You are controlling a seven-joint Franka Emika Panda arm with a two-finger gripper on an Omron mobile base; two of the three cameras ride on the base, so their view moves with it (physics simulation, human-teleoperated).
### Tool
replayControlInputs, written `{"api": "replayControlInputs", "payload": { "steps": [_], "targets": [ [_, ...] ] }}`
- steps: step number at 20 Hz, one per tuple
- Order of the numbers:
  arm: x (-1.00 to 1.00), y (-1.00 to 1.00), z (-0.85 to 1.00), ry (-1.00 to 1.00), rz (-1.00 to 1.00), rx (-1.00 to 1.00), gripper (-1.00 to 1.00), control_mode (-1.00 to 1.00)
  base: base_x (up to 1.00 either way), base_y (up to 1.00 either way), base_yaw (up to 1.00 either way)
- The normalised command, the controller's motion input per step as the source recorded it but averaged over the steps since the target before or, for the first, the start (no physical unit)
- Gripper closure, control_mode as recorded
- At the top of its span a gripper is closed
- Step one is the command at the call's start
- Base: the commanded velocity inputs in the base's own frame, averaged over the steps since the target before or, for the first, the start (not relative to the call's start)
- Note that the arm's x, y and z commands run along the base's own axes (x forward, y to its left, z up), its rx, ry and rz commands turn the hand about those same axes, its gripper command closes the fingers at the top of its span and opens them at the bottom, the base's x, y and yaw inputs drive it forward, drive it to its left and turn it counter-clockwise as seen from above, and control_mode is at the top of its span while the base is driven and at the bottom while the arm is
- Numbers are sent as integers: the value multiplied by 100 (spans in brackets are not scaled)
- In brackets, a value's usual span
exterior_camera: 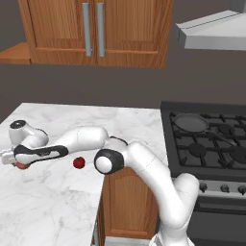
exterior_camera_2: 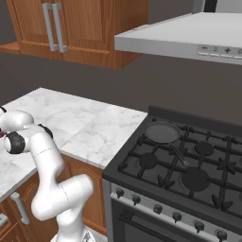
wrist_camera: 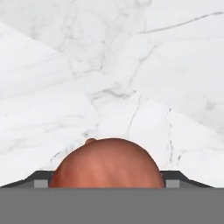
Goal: Place the pan on the rear left burner on the stove. Then place the tomato and the onion in the pan and turn on the rear left burner.
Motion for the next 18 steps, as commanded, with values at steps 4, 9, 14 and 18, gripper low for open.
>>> {"api": "replayControlInputs", "payload": {
  "steps": [4, 9, 14, 18],
  "targets": [
    [-9, -53, -20, -3, -18, -13, 100, -100, 0, 0, 0],
    [0, -80, 18, -28, -17, -1, 100, -100, 0, 0, 0],
    [0, -93, 53, -28, -21, 1, 100, -100, 0, 0, 0],
    [-3, -97, 69, -24, -27, 1, 100, -100, 0, 0, 0]
  ]
}}
